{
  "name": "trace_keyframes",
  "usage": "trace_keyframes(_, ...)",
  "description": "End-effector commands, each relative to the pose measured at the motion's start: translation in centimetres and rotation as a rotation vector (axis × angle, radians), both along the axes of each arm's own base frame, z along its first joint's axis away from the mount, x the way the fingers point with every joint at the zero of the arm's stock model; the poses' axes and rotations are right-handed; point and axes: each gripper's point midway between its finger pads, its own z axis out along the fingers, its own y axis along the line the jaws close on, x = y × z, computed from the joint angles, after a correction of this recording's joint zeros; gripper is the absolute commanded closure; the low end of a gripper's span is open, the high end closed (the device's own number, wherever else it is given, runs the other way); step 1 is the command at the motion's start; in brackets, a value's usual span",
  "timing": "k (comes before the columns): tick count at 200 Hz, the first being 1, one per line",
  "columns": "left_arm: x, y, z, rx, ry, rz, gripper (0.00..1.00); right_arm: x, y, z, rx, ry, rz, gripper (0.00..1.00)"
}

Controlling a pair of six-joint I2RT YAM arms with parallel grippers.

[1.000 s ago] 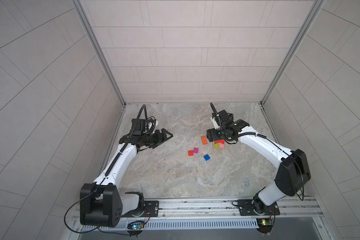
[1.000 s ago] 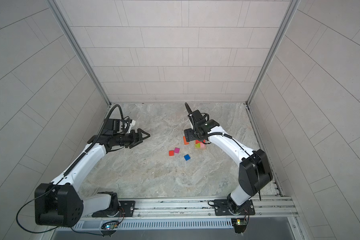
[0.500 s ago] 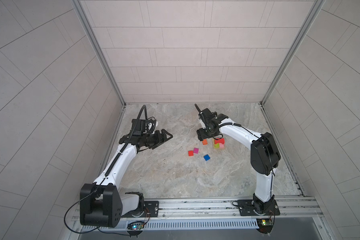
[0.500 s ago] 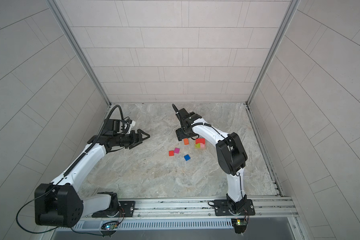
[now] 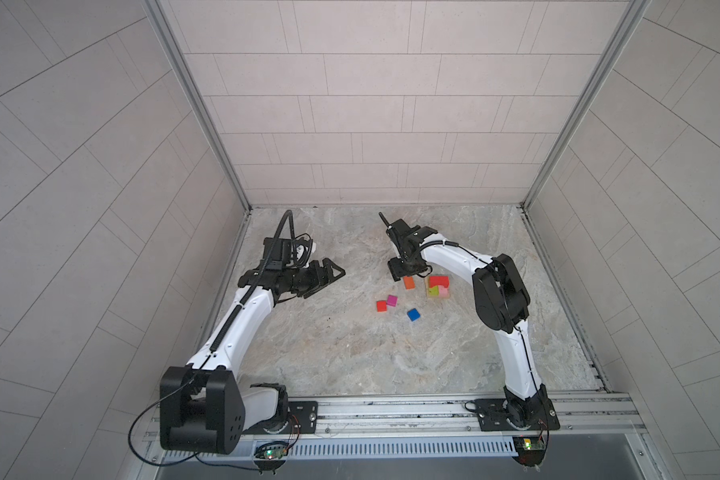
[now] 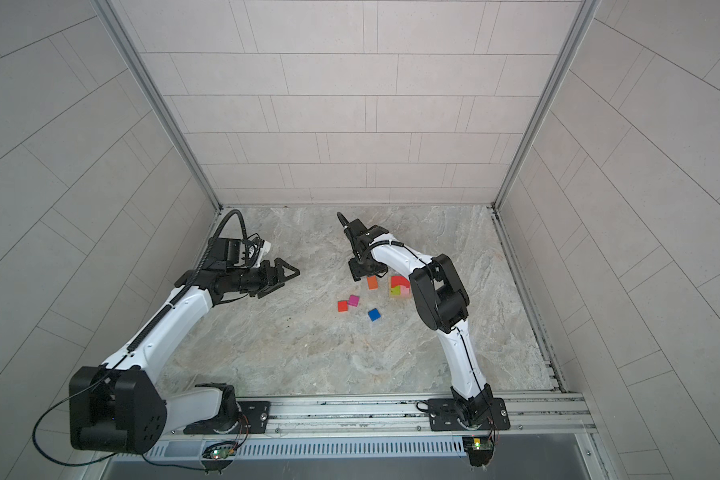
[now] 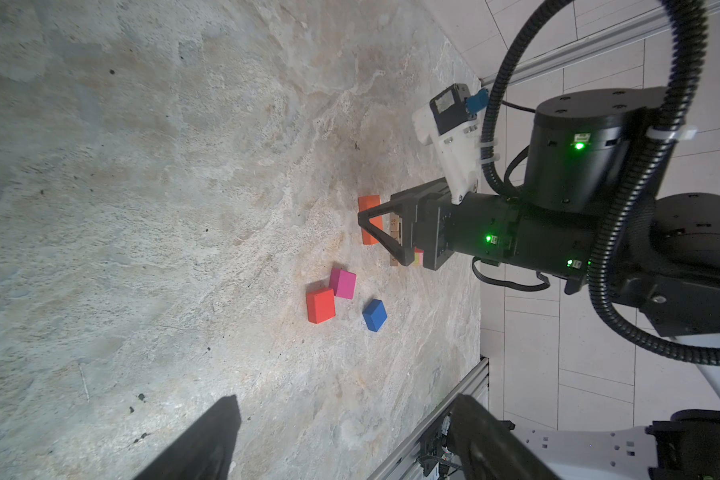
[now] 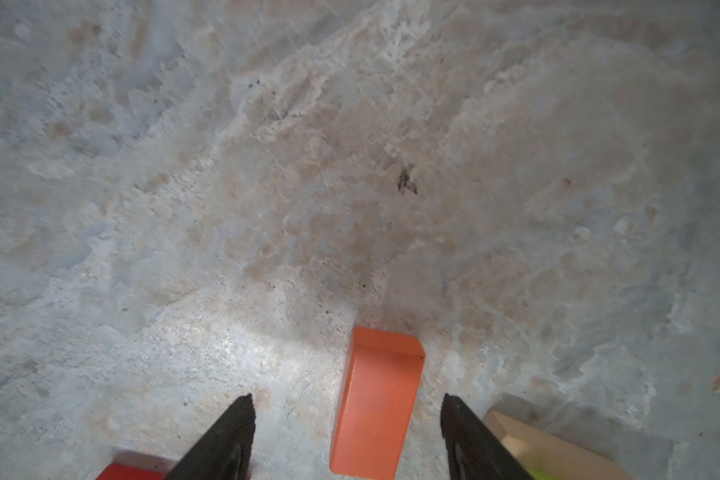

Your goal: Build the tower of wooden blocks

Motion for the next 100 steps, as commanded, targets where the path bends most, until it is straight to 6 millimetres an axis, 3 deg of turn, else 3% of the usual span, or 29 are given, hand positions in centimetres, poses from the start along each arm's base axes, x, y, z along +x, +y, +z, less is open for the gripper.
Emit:
trace_keyframes(1, 0.0, 0.0, 0.0, 0.009, -0.005, -0.011, 0.13, -0.2, -0.1, -0.4, -0.031, 0.020, 0.000, 0.28)
trace_keyframes(61, 0.0, 0.0, -0.1, 0.012, -0.005, -0.009, 0.13, -0.3, 0.3, -1.7, -0.013, 0.065, -0.007, 0.27)
trace_keyframes(100, 0.1, 0.0, -0.1, 0.016, -0.006, -0.008, 0.13, -0.6, 1.5, -1.9, 0.036, 0.092, 0.028, 0.27)
